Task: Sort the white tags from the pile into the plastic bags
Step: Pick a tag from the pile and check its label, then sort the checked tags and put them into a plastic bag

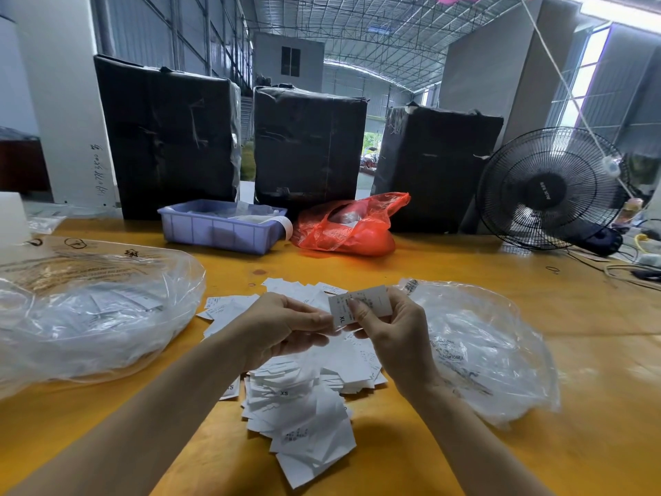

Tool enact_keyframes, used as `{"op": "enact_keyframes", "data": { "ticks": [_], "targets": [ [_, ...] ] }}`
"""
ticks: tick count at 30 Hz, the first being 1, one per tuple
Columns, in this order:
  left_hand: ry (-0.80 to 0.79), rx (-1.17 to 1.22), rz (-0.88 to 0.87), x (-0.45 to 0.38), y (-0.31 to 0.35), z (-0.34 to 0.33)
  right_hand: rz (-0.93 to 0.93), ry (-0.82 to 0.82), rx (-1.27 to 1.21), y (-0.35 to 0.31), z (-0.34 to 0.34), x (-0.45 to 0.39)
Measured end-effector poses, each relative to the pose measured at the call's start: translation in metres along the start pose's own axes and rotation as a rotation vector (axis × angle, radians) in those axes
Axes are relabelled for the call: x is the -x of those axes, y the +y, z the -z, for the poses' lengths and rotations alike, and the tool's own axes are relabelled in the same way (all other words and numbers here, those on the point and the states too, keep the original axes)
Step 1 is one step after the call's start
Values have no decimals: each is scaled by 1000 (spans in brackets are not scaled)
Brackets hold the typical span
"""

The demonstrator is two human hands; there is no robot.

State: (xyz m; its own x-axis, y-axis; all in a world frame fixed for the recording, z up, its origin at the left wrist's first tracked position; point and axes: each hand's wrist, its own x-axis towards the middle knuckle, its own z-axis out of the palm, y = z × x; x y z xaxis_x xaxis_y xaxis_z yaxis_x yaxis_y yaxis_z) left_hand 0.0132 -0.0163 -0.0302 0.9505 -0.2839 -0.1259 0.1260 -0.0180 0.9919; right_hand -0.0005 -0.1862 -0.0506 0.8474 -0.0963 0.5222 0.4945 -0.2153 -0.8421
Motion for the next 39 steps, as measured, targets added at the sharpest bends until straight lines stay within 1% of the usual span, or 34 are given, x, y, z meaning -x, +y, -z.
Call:
{"op": "enact_keyframes", "data": {
  "ticks": [4,8,10,21,24,28,31,39],
  "targets": [
    [9,2,5,0,0,0,-2,1,34,1,-1,1],
    [3,0,3,1,1,0,-14,17,-59,-2,2,-1],
    [7,10,8,1,0,-1,-20,9,-67,-1,2,-1],
    [25,38,26,2,2,-1,14,-18,72,-1,0,1],
    [47,24,23,2,2,0,9,-79,92,-2,0,1],
    [129,4,-8,0,1,-1,-88,-168,-40,-3,3,0],
    [163,-11,-32,-1,0,-2,-124,-221,-60,-2,5,-1],
    [155,-32,-54,-1,-3,-5,-154,-348,-29,-1,4,1]
  ]
}}
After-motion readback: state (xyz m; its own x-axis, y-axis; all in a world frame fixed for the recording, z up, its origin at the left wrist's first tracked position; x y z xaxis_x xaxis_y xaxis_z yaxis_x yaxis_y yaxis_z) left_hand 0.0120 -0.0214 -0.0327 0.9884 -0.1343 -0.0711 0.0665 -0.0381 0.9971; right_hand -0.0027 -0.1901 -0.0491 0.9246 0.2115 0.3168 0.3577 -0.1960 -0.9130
